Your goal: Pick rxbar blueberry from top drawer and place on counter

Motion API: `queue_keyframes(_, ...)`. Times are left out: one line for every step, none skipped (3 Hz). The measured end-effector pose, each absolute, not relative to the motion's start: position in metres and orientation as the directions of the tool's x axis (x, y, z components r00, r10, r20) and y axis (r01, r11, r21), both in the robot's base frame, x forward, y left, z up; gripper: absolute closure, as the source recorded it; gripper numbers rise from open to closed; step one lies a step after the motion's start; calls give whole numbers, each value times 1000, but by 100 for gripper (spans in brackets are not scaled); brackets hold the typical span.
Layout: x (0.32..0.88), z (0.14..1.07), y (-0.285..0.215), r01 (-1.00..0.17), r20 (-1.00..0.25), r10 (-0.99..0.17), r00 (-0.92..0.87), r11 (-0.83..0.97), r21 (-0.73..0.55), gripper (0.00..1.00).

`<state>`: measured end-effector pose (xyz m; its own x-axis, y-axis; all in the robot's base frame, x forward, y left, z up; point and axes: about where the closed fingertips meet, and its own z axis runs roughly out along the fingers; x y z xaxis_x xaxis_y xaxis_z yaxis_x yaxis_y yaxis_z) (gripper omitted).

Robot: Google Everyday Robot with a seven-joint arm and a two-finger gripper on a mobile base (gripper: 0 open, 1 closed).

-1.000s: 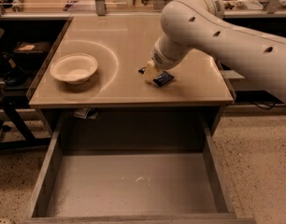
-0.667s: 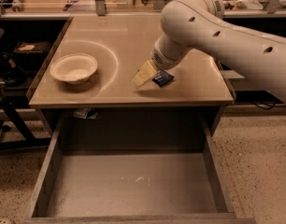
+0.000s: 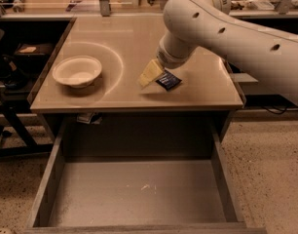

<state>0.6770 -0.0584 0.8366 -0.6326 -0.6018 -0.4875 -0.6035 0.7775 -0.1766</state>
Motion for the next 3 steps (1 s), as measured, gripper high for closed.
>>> queue_keyframes(682,906,-67,-504,-486,-576,-658,815,-285,0)
queue_keyframes(683,1008,-71,-344,-524,-531,-666,842,-416,0)
queue_keyframes(672,1098,-82,-177,-524,-518,-676,804,-568,0)
